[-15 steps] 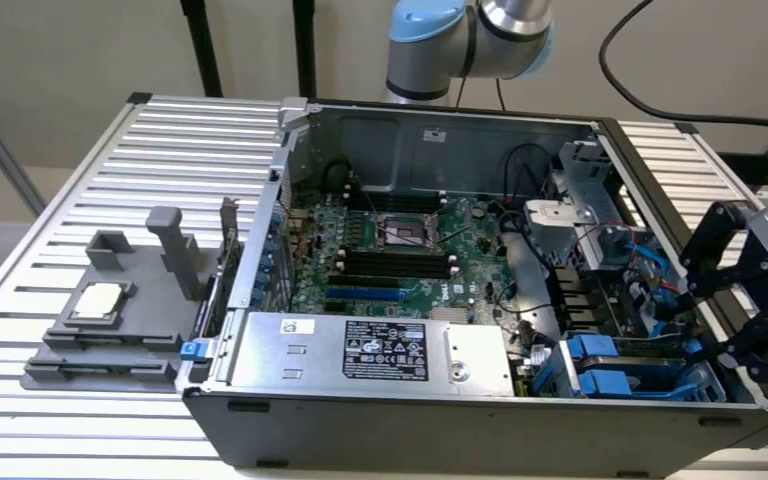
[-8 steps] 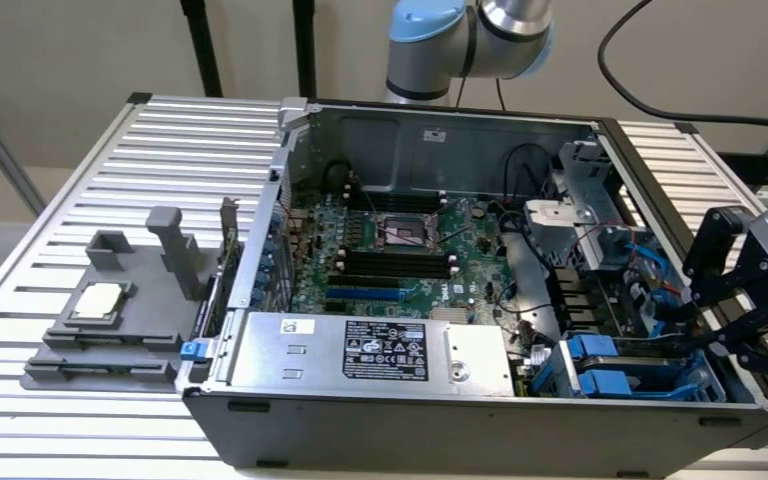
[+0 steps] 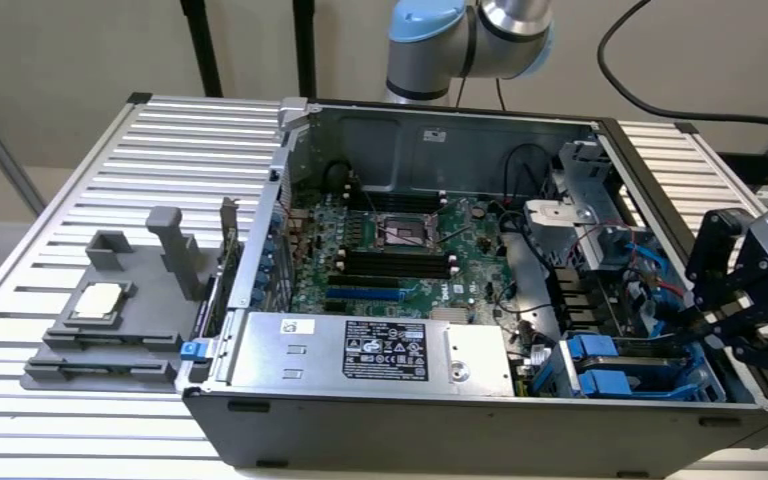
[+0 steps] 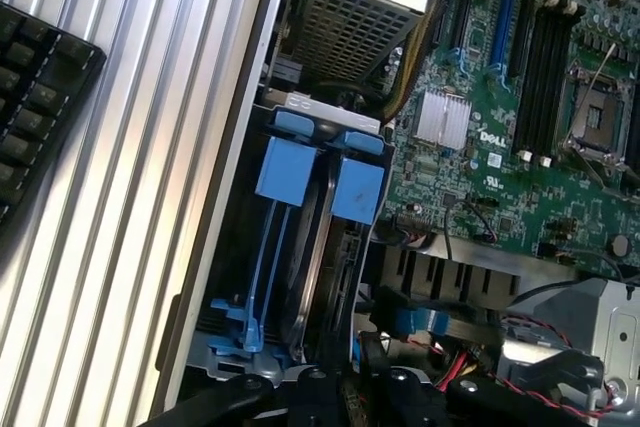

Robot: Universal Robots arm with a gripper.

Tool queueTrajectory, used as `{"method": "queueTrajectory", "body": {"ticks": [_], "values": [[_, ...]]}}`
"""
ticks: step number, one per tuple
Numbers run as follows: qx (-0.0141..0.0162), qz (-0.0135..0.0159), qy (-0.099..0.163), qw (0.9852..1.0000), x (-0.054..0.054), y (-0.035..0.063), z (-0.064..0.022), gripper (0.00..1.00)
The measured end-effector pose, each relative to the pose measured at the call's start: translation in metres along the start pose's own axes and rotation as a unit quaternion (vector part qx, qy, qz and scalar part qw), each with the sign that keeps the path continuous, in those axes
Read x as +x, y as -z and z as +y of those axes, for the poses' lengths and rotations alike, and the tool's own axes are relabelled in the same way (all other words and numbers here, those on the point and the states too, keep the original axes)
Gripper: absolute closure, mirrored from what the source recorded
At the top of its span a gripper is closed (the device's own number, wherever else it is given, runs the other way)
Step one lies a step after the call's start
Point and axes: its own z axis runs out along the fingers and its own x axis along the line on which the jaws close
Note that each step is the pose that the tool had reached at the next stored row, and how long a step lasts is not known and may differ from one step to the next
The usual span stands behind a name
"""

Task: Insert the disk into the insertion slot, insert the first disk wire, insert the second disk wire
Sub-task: 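Insert the first disk wire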

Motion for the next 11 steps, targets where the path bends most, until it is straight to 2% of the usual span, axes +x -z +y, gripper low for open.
{"method": "queueTrajectory", "body": {"ticks": [4, 6, 11], "values": [[0.0001, -0.0008, 0.0, 1.0, 0.0, -0.0002, 0.0022, 0.78], [0.0002, -0.0007, 0.0, 1.0, -0.002, -0.0006, 0.009, 0.84], [0.0002, -0.0008, 0.0, 1.0, -0.006, -0.0009, 0.0266, 0.84]]}}
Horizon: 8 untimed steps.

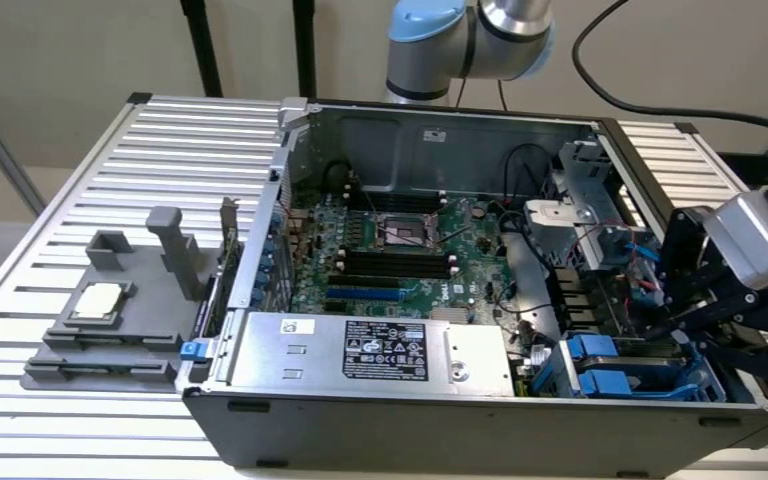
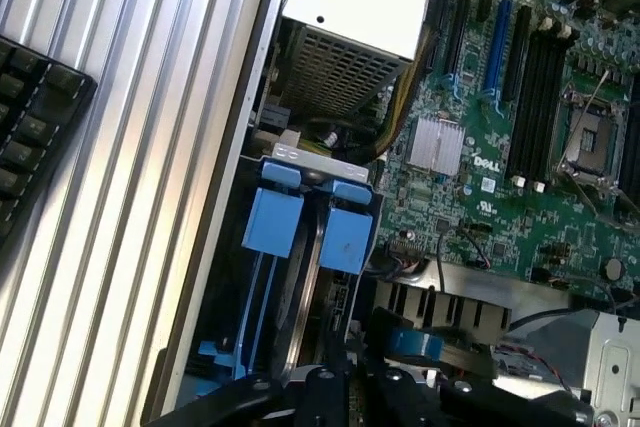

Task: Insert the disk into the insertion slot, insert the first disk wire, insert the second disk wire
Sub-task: 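Insert the first disk wire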

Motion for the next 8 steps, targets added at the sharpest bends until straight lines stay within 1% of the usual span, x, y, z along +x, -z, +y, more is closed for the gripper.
{"method": "queueTrajectory", "body": {"ticks": [3, 5, 6, 8], "values": [[0.0, 0.0001, 0.0, 1.0, -0.0011, 0.0012, 0.0039, 0.84], [0.0001, 0.0, -0.001, 1.0, -0.0012, 0.001, 0.0045, 0.84], [0.0, 0.0011, -0.002, 1.0, -0.0013, 0.0011, 0.0045, 0.84], [-0.0007, 0.006, -0.006, 1.0, -0.0013, 0.0012, 0.0046, 0.84]]}}
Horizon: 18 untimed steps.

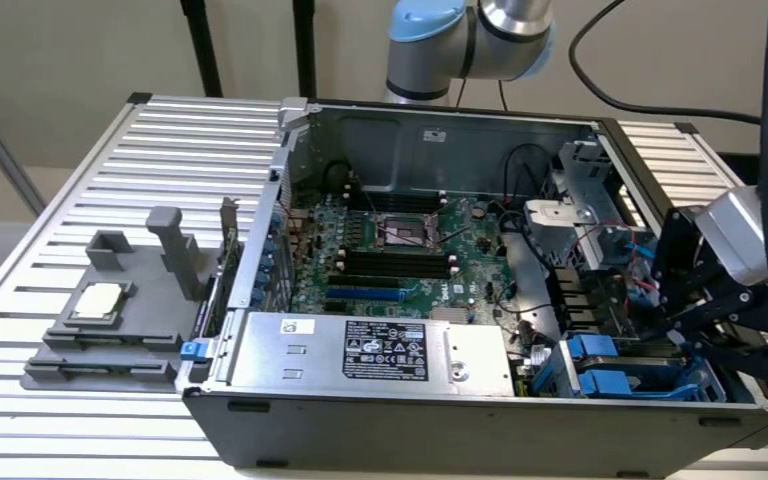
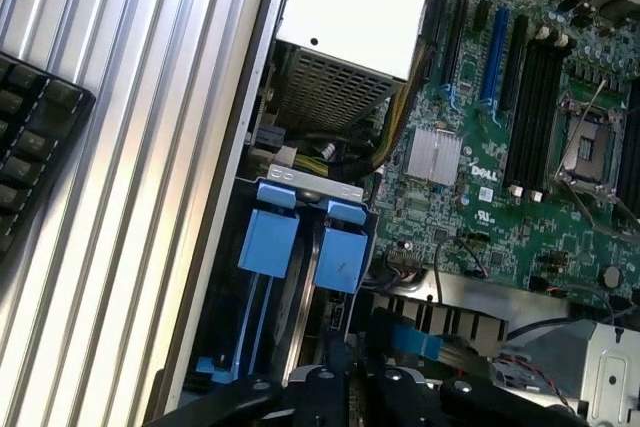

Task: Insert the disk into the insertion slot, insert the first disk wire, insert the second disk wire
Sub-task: 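Insert the first disk wire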

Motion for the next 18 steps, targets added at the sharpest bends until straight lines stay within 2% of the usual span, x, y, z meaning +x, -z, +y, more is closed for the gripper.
{"method": "queueTrajectory", "body": {"ticks": [4, 6, 9, 12, 15, 18], "values": [[-0.0004, 0.0114, -0.012, 0.9999, 0.0, 0.0, 0.0, 0.84], [0.0006, 0.0139, -0.022, 0.9997, 0.0001, -0.0002, 0.0, 0.84], [0.0035, 0.0145, -0.039, 0.9991, 0.0001, -0.0001, 0.0, 0.84], [0.0078, 0.0132, -0.062, 0.998, 0.0, 0.0, 0.0, 0.84], [0.0126, 0.0115, -0.087, 0.9961, 0.0, -0.0001, 0.0, 0.84], [0.0173, 0.0099, -0.111, 0.9936, 0.0001, -0.0004, 0.0, 0.84]]}}
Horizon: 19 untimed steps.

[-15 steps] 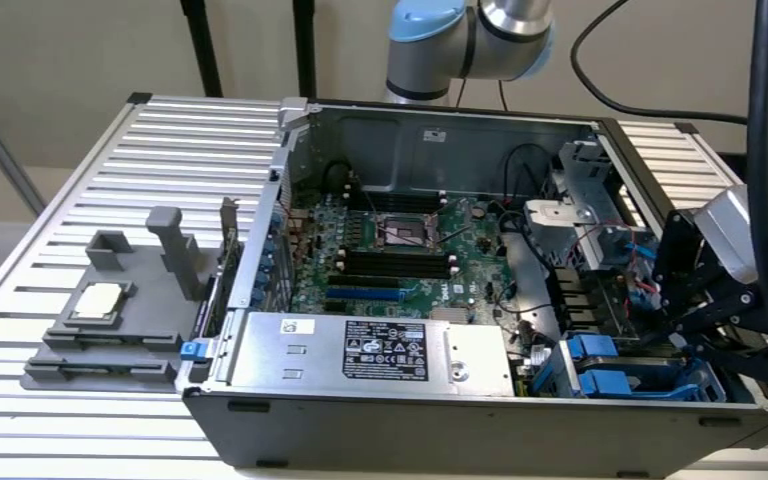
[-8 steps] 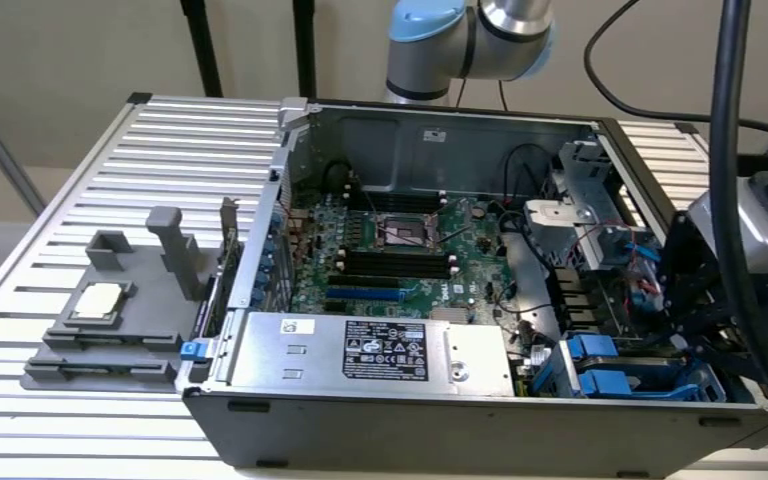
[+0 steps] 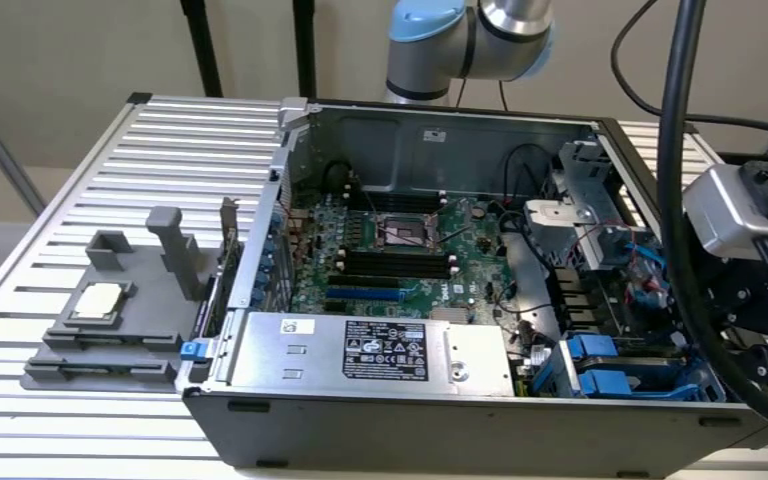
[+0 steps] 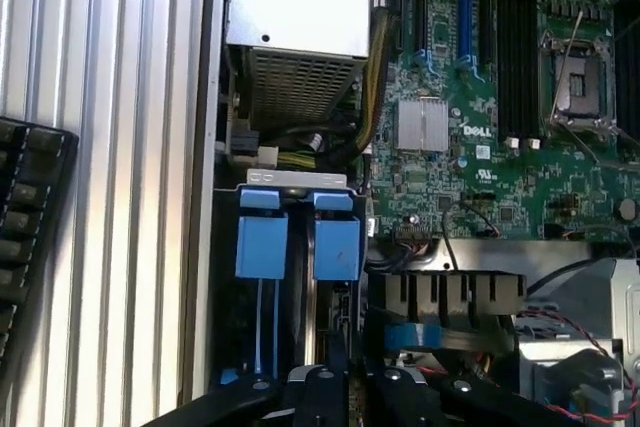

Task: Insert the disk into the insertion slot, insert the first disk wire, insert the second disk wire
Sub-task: 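Insert the first disk wire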

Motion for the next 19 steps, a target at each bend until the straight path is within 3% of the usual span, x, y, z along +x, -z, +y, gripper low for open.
{"method": "queueTrajectory", "body": {"ticks": [4, 6, 8, 15, 17, 19], "values": [[0.0038, -0.0013, -0.025, 0.9997, 0.0, -0.0015, -0.0001, 0.84], [0.0041, 0.0004, -0.029, 0.9996, 0.0, -0.0024, 0.0002, 0.84], [0.0041, 0.0047, -0.029, 0.9996, -0.001, -0.0032, 0.0008, 0.84], [0.0023, 0.0244, -0.031, 0.9992, -0.009, -0.0047, 0.0015, 0.84], [0.0016, 0.0284, -0.031, 0.9991, -0.011, -0.0051, 0.0016, 0.84], [0.0016, 0.0306, -0.032, 0.999, -0.012, -0.0053, 0.0016, 0.84]]}}
